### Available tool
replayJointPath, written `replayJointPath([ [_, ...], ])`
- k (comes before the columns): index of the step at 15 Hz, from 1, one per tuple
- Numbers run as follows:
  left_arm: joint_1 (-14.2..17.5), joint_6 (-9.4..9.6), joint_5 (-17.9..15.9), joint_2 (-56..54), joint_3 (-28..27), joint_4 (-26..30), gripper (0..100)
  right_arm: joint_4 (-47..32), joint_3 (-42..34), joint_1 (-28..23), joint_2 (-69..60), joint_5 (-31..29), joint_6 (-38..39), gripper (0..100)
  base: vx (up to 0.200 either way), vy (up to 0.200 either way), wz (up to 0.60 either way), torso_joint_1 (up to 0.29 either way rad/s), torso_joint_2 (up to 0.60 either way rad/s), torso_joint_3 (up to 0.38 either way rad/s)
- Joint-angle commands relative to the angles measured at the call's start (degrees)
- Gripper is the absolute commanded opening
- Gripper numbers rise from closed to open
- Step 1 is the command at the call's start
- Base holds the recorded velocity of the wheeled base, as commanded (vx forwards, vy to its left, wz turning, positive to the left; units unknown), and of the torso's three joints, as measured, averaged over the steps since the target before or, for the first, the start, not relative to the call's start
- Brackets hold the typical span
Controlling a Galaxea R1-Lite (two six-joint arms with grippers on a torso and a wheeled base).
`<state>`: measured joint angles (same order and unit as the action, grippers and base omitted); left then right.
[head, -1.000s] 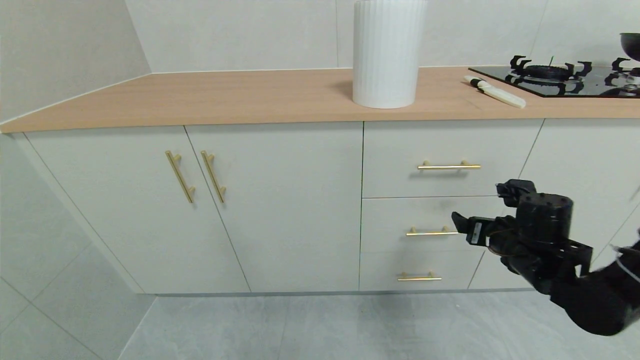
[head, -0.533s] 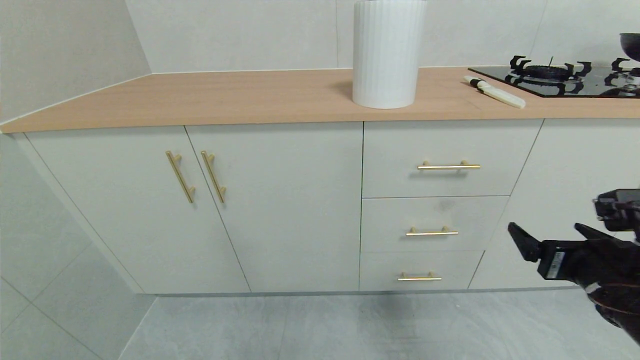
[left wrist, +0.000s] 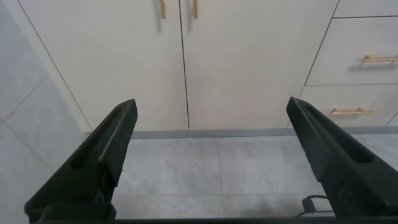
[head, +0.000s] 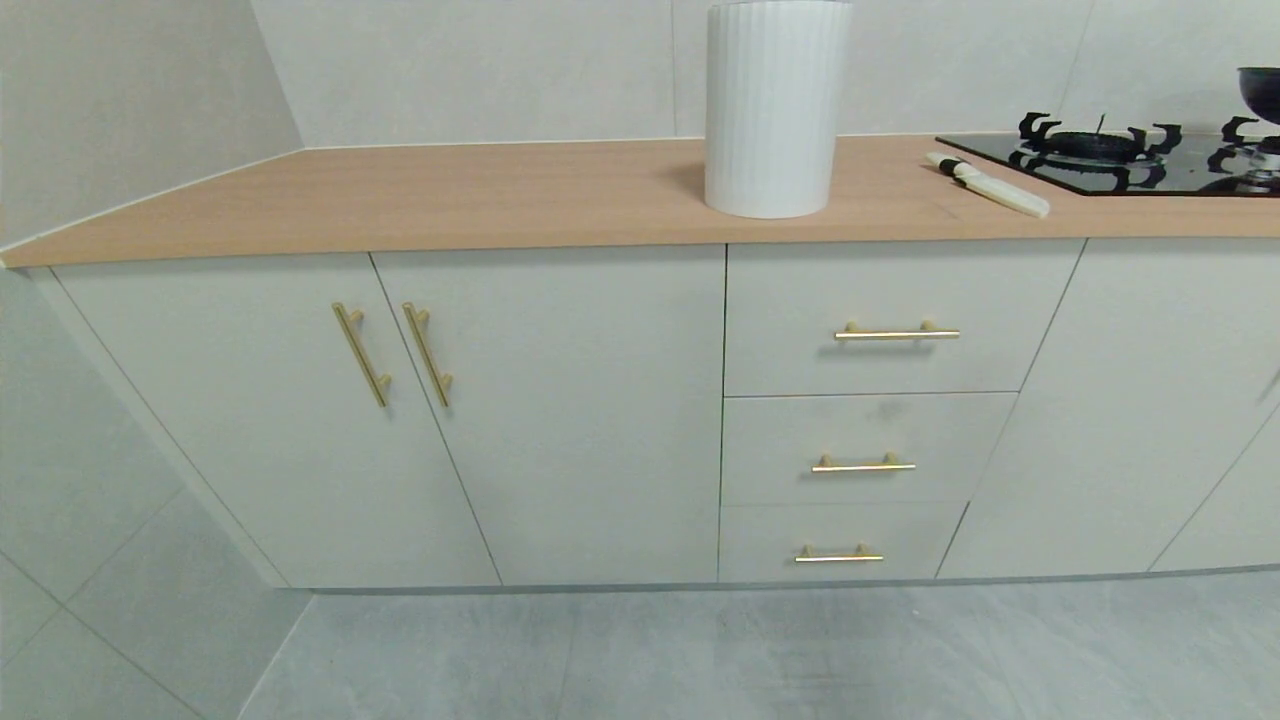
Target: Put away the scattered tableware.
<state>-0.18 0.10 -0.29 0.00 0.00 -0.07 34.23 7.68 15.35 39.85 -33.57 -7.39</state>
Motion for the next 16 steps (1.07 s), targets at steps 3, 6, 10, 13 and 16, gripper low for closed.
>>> replayJointPath([
  [3, 0.01, -0.01, 0.03, 0.09, 0.00, -0.01, 100, -16.83, -0.91, -11.39, -25.44, 3.16, -1.49, 100, 0.000, 0.000, 0.00, 0.000, 0.00, 0.000],
  [6, 0.01, -0.01, -0.06, 0.09, 0.00, -0.01, 100, -25.62, -0.47, -17.46, -34.93, 8.61, -1.67, 100, 0.000, 0.000, 0.00, 0.000, 0.00, 0.000],
  [10, 0.01, -0.01, 0.03, 0.09, 0.00, -0.01, 100, -26.67, -1.00, -14.82, -39.85, 18.02, 1.06, 100, 0.000, 0.000, 0.00, 0.000, 0.00, 0.000],
  [13, 0.01, -0.01, 0.03, 0.09, 0.00, -0.01, 100, -26.67, -2.49, -15.17, -39.85, 24.61, 6.16, 100, 0.000, 0.000, 0.00, 0.000, 0.00, 0.000],
  [16, 0.01, -0.01, 0.03, 0.00, 0.00, -0.01, 100, -26.50, -7.33, -15.17, -39.85, 32.25, 6.42, 100, 0.000, 0.000, 0.00, 0.000, 0.00, 0.000],
])
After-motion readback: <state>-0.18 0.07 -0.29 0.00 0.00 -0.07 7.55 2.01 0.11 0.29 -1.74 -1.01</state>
